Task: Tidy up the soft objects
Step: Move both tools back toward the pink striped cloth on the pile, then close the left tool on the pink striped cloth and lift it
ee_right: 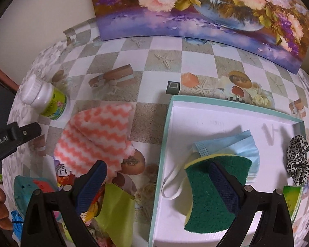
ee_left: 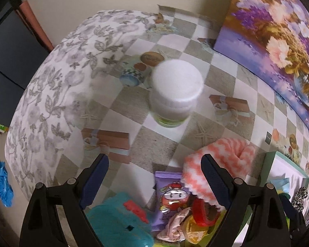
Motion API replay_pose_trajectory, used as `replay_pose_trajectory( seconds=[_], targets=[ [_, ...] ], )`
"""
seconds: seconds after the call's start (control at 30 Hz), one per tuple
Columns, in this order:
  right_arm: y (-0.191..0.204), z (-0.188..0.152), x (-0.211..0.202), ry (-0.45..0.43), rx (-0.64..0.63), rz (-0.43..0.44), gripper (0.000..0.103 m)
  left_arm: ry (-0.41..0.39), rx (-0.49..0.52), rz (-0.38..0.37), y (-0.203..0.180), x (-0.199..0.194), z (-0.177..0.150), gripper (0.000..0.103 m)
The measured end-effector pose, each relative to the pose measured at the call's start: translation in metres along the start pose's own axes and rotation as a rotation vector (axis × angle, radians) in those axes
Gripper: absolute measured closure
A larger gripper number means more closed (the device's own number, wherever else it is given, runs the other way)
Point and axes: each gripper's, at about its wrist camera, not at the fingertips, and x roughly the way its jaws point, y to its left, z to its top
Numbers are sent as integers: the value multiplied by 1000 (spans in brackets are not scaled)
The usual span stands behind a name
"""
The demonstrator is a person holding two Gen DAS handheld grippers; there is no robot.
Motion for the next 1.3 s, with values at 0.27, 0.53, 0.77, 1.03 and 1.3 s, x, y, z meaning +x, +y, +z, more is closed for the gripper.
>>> replay_pose_trajectory(
  seconds=[0.27, 0.53, 0.77, 1.03, 1.3],
  targets=[
    [-6, 3, -3, -13, 13, -9, 2, 38, 80, -26, -32, 18, -7, 12],
    [-18, 6, -10, -30, 42, -19, 2, 46, 149, -36, -55, 31, -12, 12],
    [-22, 6, -13, -38, 50, -26, 2, 67, 184, -56, -71, 44, -19, 22],
    [-25, 6, -13, -40, 70, -34, 2, 108, 157, -168, -74, 52, -19, 57],
    [-25, 7, -19, -55, 69, -32, 2, 85, 134, -212, -73, 35, -17, 90]
  ],
)
